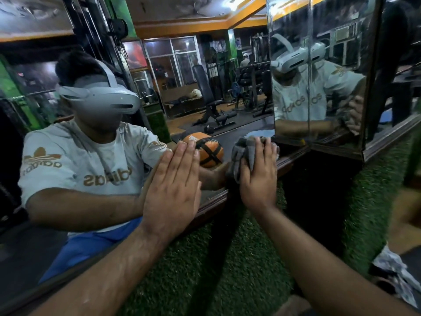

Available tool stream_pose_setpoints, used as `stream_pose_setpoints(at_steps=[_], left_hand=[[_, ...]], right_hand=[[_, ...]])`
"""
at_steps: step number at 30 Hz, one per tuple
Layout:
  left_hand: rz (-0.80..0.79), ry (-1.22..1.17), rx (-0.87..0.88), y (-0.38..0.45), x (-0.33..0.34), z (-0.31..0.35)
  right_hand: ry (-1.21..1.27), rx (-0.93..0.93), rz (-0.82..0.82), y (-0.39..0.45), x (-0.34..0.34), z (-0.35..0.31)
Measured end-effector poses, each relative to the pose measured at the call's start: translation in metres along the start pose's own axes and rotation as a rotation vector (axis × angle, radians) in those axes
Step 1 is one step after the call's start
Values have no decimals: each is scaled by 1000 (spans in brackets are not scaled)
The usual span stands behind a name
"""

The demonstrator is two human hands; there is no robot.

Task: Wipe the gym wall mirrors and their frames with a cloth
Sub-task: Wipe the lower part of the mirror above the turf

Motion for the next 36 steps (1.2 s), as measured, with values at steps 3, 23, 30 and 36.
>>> stream_pose_setpoints(at_steps=[3, 23, 30, 36], left_hand=[[-9, 11, 13, -1, 4, 0], [-29, 88, -49, 9, -17, -37], [-49, 74, -15, 7, -21, -36], [35, 34, -132, 20, -43, -68]], right_hand=[[34, -95, -27, -5, 10, -40], [36, -201, 27, 3, 5, -29], [-68, -712, -67, 6, 16, -119], [54, -212, 102, 60, -4, -126]])
Point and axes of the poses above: each hand's wrist, its own y-axis towards the middle knuckle, its own x-axis out of the palm, z = x × y, the point moved 6 cm from there along y, towards the middle knuckle, and after that the axes turned 2 degrees about x, right-handed, at the moved point
